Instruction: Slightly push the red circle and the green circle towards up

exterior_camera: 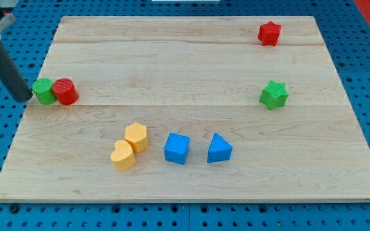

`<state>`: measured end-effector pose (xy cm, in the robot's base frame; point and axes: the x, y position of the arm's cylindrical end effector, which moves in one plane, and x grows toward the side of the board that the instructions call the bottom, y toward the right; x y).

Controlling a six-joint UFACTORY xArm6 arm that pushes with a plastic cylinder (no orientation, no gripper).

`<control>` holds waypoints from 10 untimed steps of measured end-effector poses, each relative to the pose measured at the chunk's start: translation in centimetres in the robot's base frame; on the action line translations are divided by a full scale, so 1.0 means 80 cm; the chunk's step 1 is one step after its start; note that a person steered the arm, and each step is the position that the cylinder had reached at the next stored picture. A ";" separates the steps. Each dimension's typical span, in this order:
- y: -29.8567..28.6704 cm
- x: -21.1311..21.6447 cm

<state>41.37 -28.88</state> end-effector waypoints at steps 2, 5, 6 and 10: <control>-0.011 -0.024; 0.099 0.049; 0.101 0.017; 0.415 -0.061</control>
